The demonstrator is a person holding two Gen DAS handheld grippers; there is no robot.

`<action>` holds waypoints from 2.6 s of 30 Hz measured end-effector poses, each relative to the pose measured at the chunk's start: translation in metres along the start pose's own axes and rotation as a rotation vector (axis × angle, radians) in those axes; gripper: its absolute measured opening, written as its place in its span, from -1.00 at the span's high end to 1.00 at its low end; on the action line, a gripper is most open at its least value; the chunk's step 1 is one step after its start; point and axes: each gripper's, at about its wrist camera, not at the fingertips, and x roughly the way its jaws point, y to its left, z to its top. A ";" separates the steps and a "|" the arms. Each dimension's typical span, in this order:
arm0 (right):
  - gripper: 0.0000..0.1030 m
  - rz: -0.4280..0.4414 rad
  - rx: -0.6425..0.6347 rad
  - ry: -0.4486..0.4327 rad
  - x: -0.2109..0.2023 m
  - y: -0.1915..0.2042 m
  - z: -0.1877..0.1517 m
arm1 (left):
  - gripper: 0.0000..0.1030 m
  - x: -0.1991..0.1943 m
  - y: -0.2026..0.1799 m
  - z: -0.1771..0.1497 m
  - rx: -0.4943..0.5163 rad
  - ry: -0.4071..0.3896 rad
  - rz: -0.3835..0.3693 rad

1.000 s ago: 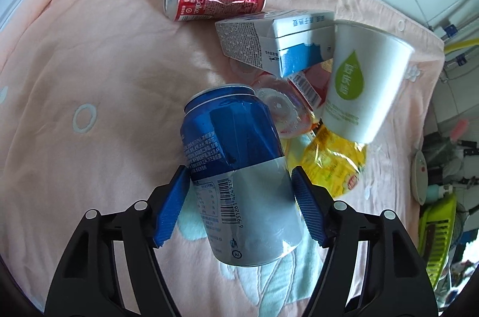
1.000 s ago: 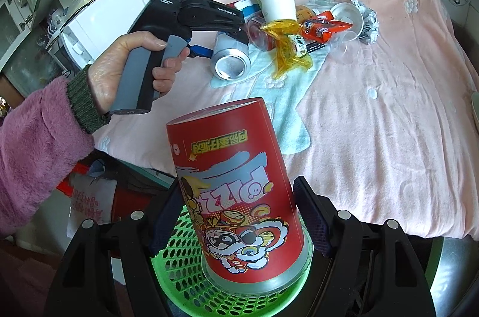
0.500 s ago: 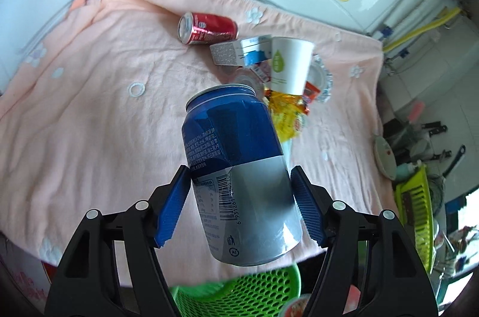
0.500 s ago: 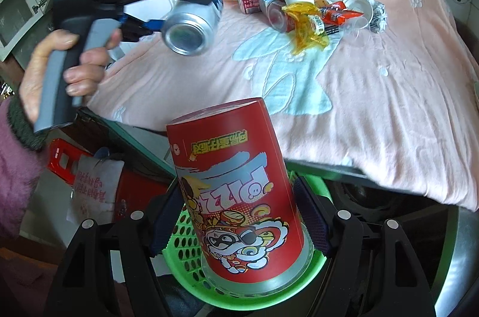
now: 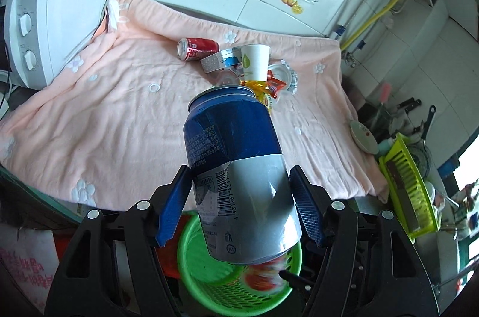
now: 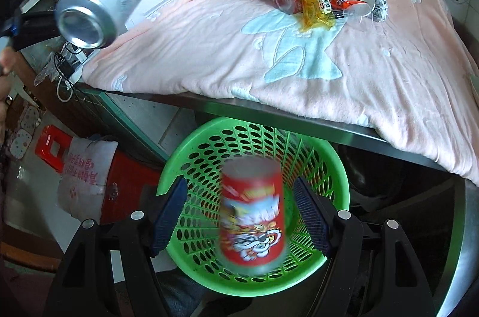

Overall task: Collect trash
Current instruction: 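Carry the red tube and blue can down and drop both into the green basket, then grasp the white paper cup with the right tool while the left tool grasps the milk carton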

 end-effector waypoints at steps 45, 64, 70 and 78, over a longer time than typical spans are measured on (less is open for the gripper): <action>-0.66 -0.079 0.058 -0.113 -0.052 -0.046 0.051 | -0.52 0.032 -0.003 -0.015 0.054 0.096 0.060; -0.66 -0.058 0.067 -0.143 0.022 -0.097 0.254 | -0.60 0.079 0.038 0.071 0.190 0.034 0.183; -0.66 -0.076 0.060 -0.119 0.058 -0.110 0.293 | -0.60 0.100 0.047 0.090 0.235 0.034 0.200; -0.66 -0.052 0.052 -0.087 0.100 -0.119 0.330 | -0.60 0.124 0.064 0.110 0.246 0.057 0.209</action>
